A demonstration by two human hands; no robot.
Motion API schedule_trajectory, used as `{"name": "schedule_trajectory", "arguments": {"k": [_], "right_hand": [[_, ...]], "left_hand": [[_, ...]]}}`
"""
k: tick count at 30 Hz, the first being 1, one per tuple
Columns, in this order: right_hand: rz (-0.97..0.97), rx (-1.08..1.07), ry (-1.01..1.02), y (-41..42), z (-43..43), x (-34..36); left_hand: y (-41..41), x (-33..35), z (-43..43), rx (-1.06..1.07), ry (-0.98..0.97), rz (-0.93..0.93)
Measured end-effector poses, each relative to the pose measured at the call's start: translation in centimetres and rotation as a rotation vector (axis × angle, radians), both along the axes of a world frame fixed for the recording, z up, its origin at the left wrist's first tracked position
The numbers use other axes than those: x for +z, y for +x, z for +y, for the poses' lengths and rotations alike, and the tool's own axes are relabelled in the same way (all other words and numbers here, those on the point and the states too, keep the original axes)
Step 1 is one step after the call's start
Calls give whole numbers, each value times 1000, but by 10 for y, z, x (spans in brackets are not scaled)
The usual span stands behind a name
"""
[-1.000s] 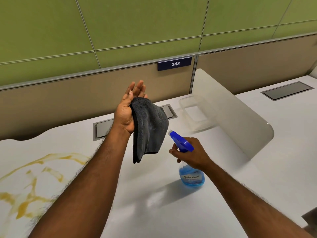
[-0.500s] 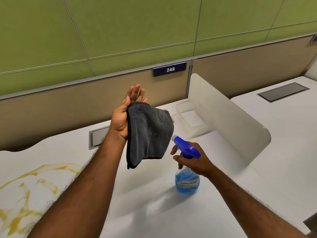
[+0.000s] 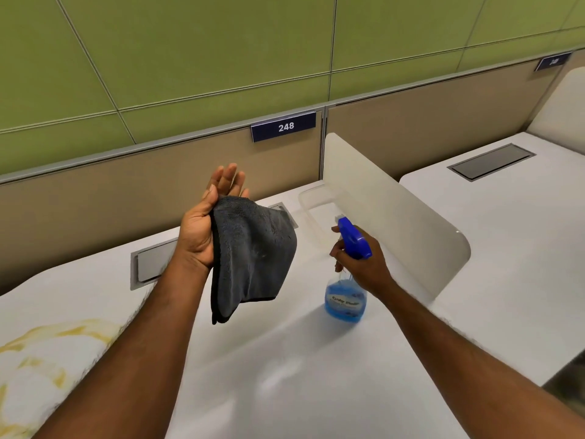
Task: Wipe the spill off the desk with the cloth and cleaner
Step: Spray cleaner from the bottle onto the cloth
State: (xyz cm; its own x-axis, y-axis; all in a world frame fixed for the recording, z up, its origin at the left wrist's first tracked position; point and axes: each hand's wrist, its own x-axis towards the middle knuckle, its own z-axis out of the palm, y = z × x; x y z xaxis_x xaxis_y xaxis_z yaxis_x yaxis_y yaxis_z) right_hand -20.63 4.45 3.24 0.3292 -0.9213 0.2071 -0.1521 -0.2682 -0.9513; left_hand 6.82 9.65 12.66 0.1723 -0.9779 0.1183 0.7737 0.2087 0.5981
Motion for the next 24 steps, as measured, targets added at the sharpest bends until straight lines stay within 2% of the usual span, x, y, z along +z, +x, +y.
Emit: {"name": "schedule_trajectory", "arguments": {"k": [11,20,24], "right_hand": [[-18,-217,-46,-12,-74,-5],[27,-256,-98,-25,-58,-13],[46,-593,-302,-42,-4,-35]], "left_hand": [[-16,-10,-9,57,46,-9],[-22,-19,-8,85,74,-17],[-25,-21,-3,75,95,-4]]}}
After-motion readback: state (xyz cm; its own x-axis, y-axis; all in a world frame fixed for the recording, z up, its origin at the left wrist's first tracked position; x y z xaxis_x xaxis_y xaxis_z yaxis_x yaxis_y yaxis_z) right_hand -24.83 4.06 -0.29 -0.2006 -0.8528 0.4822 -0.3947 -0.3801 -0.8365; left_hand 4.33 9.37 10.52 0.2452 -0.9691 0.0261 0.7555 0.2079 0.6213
